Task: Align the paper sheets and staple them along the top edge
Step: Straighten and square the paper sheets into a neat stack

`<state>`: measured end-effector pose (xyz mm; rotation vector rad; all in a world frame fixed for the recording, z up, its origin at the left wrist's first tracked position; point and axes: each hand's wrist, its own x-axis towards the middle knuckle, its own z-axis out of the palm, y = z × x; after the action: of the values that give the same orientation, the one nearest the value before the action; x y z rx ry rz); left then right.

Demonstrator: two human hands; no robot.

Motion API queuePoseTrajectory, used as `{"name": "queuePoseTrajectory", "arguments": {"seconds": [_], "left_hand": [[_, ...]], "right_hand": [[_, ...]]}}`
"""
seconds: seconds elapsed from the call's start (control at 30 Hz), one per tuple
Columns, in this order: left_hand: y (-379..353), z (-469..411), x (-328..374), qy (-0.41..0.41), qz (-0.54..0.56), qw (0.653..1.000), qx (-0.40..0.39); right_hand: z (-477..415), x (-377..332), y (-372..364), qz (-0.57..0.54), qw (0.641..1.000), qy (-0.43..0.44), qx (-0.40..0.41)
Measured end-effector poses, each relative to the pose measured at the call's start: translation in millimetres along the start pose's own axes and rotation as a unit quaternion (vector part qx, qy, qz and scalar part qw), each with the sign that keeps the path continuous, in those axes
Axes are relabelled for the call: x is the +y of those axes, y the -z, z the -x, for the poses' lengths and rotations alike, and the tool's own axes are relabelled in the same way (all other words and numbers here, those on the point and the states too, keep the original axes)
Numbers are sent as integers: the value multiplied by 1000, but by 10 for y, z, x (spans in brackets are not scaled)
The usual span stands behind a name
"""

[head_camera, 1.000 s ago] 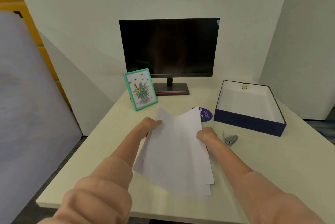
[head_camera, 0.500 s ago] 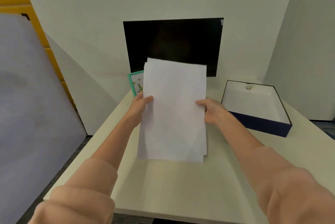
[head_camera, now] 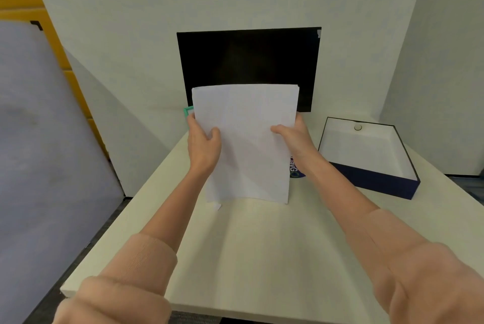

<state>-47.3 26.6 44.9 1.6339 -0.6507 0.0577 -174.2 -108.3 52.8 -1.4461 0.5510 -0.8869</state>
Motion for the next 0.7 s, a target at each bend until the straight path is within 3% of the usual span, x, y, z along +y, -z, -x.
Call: {"name": "queuePoseTrajectory", "arguments": {"seconds": [0.1,0.23,0.33,0.43,0.7], "left_hand": [[27,-11,1,-61,-12,998,13],[47,-9,52,-148,-105,983,27],[59,-43,81,-182,-180,966,31],[58,-86,82,-200,-221,954,25],[55,-145,154,-185,-187,963,58]], "right_hand": [[18,19,-34,61,994,87,35],[54,-39,-66,204,951,215,87],[85,-101,-78,329,900,267,103],[50,-104,-73,388,871,281,108],[37,-226,-67,360,888,266,104]]}}
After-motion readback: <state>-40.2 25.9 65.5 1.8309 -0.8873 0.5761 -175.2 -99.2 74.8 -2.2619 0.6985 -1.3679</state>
